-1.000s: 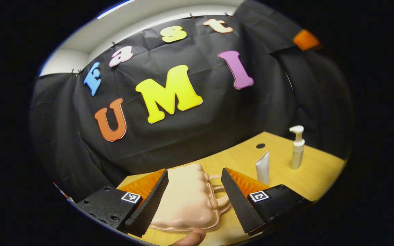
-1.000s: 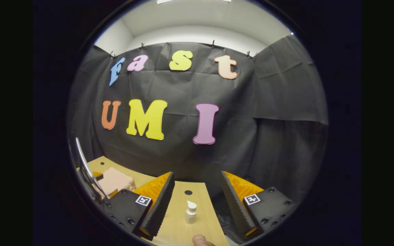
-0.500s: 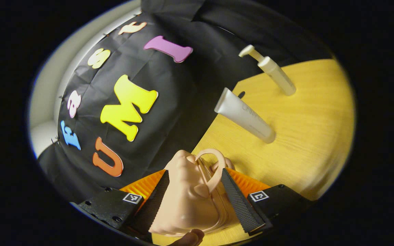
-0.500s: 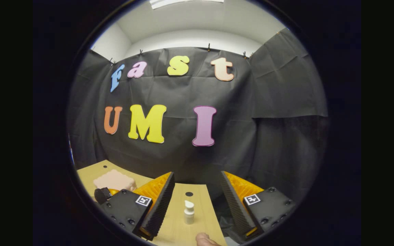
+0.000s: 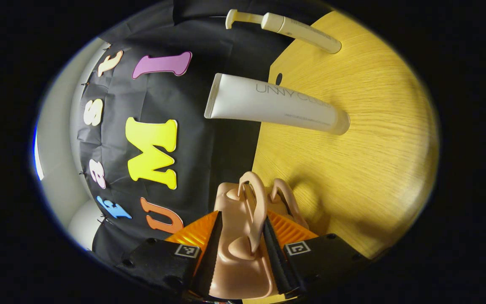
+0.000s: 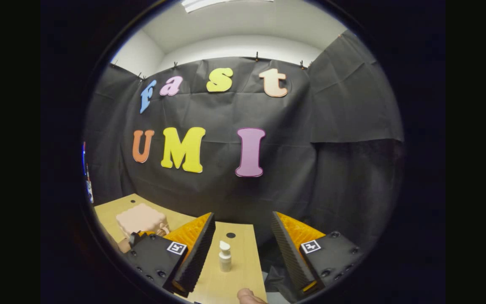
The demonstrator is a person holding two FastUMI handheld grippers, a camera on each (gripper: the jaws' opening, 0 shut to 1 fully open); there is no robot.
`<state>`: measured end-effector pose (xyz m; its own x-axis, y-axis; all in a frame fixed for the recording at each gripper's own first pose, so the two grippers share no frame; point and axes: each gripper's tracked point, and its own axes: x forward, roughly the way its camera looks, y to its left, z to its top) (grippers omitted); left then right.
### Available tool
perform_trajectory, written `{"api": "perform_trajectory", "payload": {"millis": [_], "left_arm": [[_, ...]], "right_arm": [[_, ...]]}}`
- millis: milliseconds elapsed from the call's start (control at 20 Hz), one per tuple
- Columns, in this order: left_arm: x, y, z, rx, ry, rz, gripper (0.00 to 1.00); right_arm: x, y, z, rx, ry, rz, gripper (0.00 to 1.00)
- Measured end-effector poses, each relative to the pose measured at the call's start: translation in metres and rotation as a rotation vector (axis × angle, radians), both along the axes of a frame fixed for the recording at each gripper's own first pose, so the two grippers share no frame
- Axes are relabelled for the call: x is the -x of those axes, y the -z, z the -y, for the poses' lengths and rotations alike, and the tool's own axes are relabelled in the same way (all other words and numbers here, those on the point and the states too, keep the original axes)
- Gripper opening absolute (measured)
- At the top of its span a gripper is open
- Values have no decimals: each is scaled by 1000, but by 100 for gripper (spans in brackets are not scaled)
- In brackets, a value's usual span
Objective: First open the suitcase, pack the skin care products into it, and then close the suitcase.
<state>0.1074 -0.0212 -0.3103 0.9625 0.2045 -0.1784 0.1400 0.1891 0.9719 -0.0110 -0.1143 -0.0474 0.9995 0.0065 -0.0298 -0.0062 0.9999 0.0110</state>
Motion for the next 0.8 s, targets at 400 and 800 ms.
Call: {"api": "perform_trajectory", "payload": {"millis": [400,800], "left_arm": [[10,-3,-8,36,21,-146,6],[10,-83,-38,316,9,-121,3]], "right_arm": [[-16,4,-23,-30,67,-46,80],[-42,15,-61,-76,156,-112,80]]}}
